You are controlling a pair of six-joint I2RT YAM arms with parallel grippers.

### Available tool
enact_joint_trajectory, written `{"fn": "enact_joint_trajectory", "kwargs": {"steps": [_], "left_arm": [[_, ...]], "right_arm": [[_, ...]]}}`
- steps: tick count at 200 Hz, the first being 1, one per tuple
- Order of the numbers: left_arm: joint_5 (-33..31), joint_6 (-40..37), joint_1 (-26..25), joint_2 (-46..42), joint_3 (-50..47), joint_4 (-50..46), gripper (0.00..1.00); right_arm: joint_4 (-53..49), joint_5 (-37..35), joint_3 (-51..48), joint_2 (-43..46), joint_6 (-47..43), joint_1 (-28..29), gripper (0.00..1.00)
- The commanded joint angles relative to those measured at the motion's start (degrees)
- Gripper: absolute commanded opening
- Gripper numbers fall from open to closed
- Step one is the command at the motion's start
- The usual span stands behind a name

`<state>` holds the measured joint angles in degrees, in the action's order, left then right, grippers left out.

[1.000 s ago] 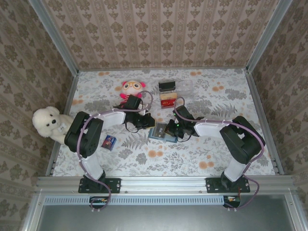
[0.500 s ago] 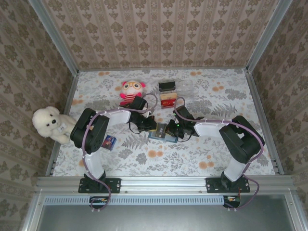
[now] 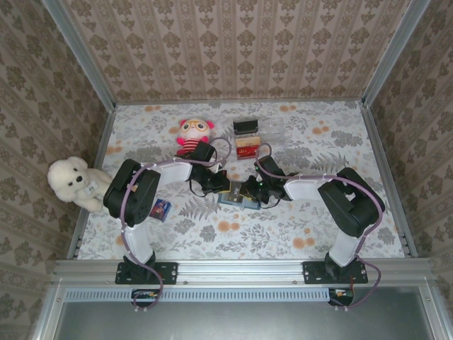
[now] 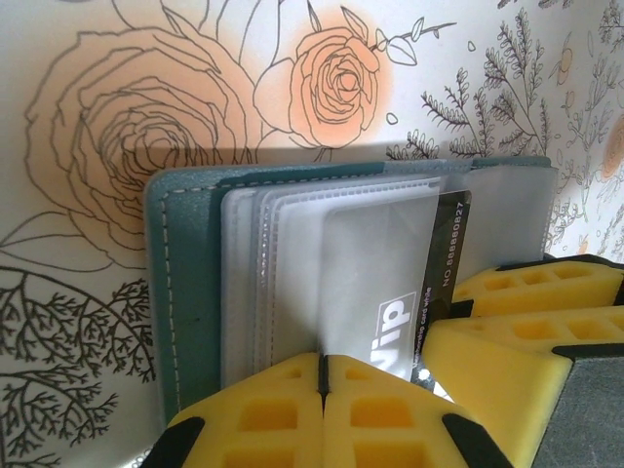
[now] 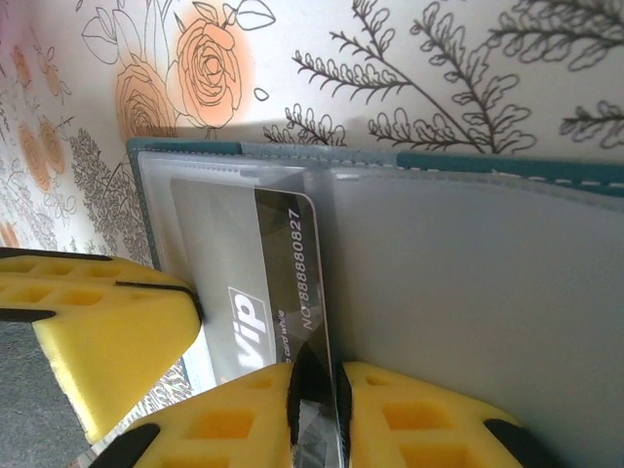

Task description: Take the credit cards out of the card holder

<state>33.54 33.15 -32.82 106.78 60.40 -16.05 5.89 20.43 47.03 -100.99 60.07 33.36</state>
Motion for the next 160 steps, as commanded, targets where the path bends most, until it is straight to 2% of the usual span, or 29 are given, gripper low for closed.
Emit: {"fn": "enact_joint_trajectory", "kwargs": {"steps": [1,38,68,92,131,160], "left_arm": [[-2.5,-1.0,-0.1,1.9,-1.6,-2.4,0.03],[-2.8,-0.9,0.1,1.4,-1.6,-2.5,0.05],[-2.8,-1.2,0.8,0.1,-2.2,-2.0,0.17],[-1.8,-1.3,1.4,-0.5,-2.5,-1.2,0.24],[1.1,-1.0,1.9,-0.9,-2.5,0.9,0.26],[2.6,-1.4,2.1,-2.6,-1.4,0.9,0.35]], "right_arm": [[1.6,1.5,-0.5,-2.7,0.5,-0.1,0.21],[1.6,0.5,-1.4,-1.7,0.7,-0.1,0.12],[-1.1,-0.8,-2.8,1.7,-0.7,-1.0,0.06],[-4.3,-1.4,-3.3,4.4,-2.5,-1.3,0.06],[-8.8,-1.2,-3.6,7.8,-5.7,-1.9,0.04],[-10.5,0.0,-4.3,11.0,-7.7,-3.3,0.01]]}}
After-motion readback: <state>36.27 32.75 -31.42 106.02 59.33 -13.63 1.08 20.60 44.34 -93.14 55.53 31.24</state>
